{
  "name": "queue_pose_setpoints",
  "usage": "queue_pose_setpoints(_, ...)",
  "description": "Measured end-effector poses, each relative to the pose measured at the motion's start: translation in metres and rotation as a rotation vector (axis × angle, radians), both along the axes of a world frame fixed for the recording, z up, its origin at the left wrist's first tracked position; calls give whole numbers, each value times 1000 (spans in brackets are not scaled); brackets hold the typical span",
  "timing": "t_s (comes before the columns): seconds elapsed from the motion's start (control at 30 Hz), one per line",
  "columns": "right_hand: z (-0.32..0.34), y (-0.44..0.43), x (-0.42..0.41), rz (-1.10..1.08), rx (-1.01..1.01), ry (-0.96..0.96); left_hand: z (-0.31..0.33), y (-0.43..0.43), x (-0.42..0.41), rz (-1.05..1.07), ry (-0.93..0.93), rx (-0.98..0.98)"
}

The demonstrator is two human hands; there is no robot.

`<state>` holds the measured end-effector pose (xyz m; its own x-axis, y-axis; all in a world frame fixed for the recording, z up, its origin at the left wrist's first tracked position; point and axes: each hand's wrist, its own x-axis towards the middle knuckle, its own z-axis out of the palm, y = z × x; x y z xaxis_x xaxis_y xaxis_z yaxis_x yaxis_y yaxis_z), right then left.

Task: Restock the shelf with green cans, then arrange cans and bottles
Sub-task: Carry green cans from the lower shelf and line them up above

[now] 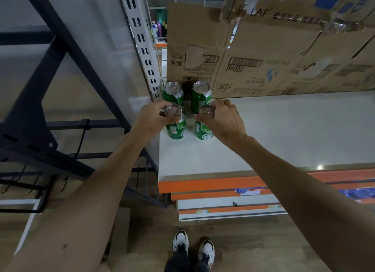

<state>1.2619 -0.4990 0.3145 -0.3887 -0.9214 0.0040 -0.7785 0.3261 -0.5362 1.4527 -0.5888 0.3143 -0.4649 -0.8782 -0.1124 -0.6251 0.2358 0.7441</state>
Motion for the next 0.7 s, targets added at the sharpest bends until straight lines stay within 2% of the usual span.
queue_pose_setpoints(0.13, 3, -10, -3, 29, 31, 70, -4, 3, 1, 5, 43, -27)
queue_pose_setpoints(0.4, 14, -21, -26, 356, 102, -117, -10, 7, -2, 27, 38, -107)
queue_pose_setpoints(0.53, 9, -22, -24, 392, 134, -94, -10, 6, -3, 30, 31, -110)
queue_pose_setpoints(0.7, 5, -17, -23, 292, 108, -42, -5, -1, -1, -1, 18, -48)
